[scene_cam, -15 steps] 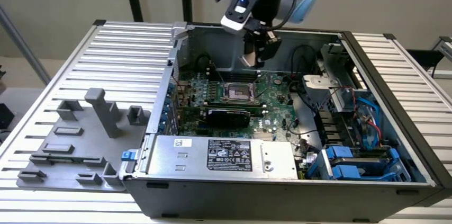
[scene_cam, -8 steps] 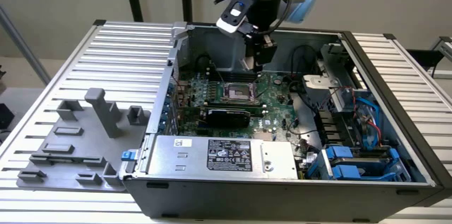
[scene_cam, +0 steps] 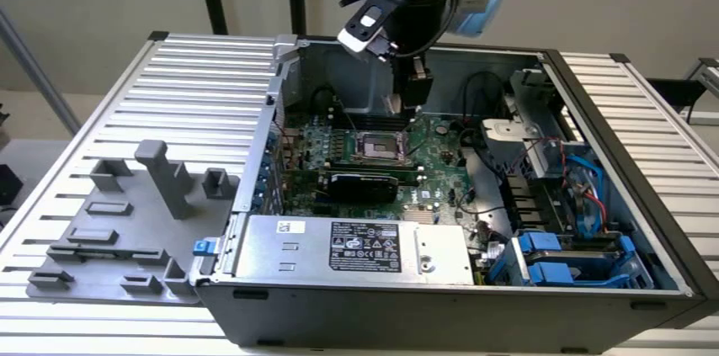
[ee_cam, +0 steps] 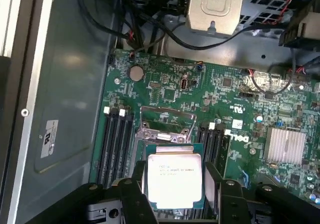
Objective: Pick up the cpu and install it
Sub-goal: 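Place the cpu into insertion slot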
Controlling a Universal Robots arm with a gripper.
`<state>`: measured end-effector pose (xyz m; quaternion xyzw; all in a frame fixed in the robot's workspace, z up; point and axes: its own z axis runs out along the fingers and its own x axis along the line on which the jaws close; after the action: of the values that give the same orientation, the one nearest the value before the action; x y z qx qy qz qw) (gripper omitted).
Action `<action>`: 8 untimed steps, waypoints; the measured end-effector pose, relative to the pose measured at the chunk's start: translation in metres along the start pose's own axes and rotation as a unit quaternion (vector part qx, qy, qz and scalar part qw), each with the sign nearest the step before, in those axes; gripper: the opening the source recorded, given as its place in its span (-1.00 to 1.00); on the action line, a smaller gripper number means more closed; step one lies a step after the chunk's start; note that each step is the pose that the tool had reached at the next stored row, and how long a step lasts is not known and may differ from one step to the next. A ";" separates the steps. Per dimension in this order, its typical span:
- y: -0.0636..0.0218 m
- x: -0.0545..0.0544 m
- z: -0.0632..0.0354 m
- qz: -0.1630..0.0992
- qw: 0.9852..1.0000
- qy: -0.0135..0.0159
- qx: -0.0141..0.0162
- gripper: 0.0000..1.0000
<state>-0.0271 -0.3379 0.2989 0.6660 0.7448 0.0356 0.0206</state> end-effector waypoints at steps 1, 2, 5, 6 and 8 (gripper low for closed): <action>0.0000 0.000 0.0003 0.008 1.000 -0.001 0.000 0.09; -0.0001 0.000 0.0006 0.017 1.000 -0.001 0.000 0.09; -0.0003 0.000 0.0013 0.036 0.999 -0.003 0.000 0.09; -0.0005 0.000 0.0015 0.041 0.999 -0.003 0.000 0.09; -0.0014 0.000 0.0017 0.049 0.999 -0.004 0.001 0.09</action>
<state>-0.0284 -0.3378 0.2971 0.7018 0.7113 0.0333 0.0211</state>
